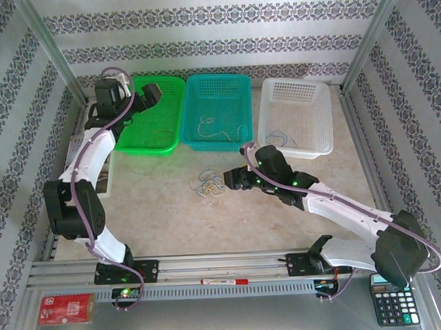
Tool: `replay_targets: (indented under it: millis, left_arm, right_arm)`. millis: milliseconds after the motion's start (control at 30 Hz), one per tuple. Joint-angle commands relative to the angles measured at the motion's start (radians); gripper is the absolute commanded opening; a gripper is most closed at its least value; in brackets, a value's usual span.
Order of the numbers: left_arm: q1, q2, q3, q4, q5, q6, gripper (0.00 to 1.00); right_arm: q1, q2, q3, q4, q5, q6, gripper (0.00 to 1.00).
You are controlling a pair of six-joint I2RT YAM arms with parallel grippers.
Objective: Untangle the cables
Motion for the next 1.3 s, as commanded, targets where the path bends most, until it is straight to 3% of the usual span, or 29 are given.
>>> replay_targets:
  millis: [0,233,567,733,1267]
  left_arm:
    - [0.013,-0.116,-0.039,-0.038,0.078,-0.043,1.00]
    - [-0.030,-0.372,-0.295,-0.028,0.167,-0.164,1.00]
    - [-0.265,-0.751,-0.769,0.035,-0.029,-0.344,1.00]
    - [-0.290,-0.782,-0.859,0.067,-0.051,-0.375,1.00]
    - [-0.298,-0.742,-0.861,0.113,-0.046,-0.376,1.00]
  right_arm:
    - [0.003,0.024,0.034,-0.023,-0.012,0.019,0.62]
    - [0.041,0.083,0.037,-0.041,0.056,0.062,0.57]
    - [0.127,0.230,0.085,-0.011,0.058,0.094,0.51]
    - [0.152,0.301,0.135,0.008,0.040,0.118,0.44]
    - [0.188,0.494,0.262,-0.018,0.065,0.162,0.43]
